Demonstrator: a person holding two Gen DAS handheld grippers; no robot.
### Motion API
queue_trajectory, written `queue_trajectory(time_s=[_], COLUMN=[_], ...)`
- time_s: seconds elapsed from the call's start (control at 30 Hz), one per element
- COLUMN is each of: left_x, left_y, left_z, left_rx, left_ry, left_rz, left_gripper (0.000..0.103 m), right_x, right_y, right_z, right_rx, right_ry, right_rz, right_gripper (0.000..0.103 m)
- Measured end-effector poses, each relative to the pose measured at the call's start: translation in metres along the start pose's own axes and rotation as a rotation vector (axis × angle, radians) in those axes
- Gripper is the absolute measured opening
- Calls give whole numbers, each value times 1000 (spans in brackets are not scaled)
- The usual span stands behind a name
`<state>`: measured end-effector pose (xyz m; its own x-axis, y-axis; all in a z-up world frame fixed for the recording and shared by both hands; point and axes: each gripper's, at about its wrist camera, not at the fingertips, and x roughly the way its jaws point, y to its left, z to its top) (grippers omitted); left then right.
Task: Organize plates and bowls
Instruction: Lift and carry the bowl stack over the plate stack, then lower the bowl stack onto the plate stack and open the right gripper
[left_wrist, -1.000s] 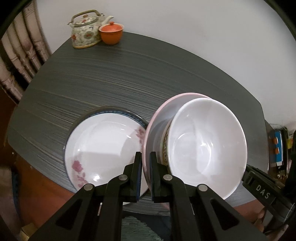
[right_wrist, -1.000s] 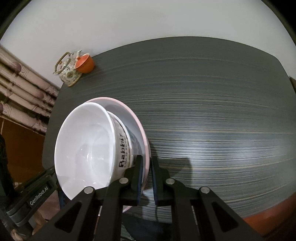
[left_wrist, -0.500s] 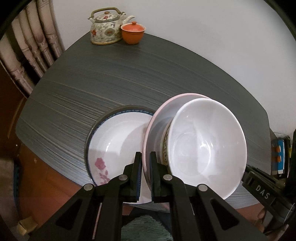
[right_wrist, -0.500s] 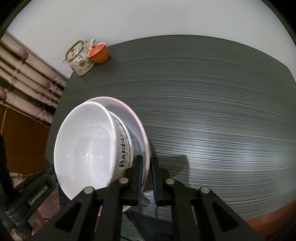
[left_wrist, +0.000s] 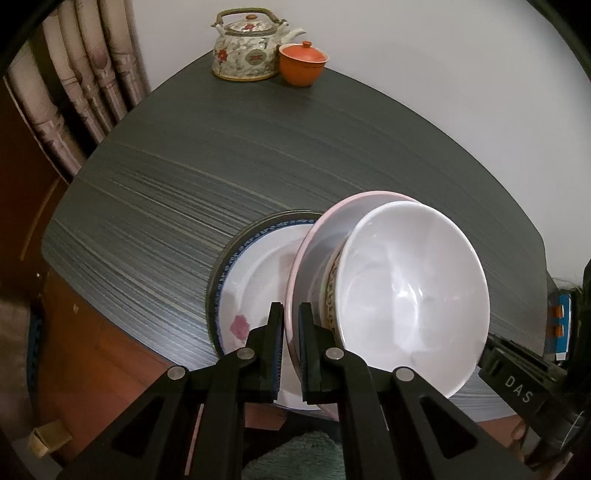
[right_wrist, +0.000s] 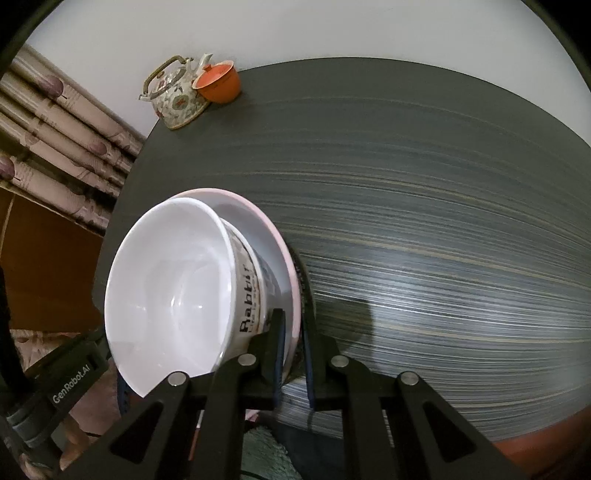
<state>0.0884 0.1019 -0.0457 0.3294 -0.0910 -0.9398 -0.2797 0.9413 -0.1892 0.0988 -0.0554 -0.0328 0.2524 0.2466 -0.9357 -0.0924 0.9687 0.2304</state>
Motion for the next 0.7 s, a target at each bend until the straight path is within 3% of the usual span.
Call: queue_trajectory(time_s=[0.7], left_x=[15], left_y=[34], left_z=[4], left_rx=[-38], left_ry=[9], left_rz=[-7], left_gripper=[4], right_x=[10], right_y=[18], right_z=[-6], right_rx=[-8], right_ry=[25], right_rz=[-26], right_gripper=[10])
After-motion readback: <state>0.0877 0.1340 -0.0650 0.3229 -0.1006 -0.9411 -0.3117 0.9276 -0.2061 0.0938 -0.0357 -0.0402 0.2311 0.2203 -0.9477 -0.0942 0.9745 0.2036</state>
